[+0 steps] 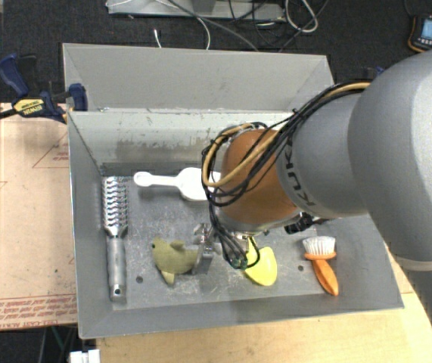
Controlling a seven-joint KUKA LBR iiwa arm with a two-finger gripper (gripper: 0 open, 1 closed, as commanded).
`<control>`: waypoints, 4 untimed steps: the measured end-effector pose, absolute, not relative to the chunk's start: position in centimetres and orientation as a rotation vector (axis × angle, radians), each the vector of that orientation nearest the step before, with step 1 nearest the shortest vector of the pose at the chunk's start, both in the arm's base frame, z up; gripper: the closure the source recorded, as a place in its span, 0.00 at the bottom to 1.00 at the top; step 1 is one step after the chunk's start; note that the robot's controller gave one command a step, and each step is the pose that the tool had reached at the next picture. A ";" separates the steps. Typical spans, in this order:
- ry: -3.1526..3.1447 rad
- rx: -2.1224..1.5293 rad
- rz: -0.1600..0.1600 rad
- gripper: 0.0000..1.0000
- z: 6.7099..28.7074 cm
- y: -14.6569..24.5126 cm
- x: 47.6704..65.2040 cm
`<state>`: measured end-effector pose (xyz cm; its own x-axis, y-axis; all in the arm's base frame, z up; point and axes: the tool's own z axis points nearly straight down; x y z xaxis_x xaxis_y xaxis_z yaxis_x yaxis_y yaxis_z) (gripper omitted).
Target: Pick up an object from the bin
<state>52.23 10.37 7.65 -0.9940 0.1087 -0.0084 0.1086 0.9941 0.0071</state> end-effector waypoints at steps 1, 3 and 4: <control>3.126 0.171 0.012 1.00 8.6 10.4 52.3; 3.133 0.171 0.011 1.00 13.2 10.4 52.1; 3.128 0.170 0.013 1.00 15.8 10.4 52.2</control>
Offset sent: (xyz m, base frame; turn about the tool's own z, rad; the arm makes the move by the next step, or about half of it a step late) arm 0.0005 0.0002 0.0533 0.0002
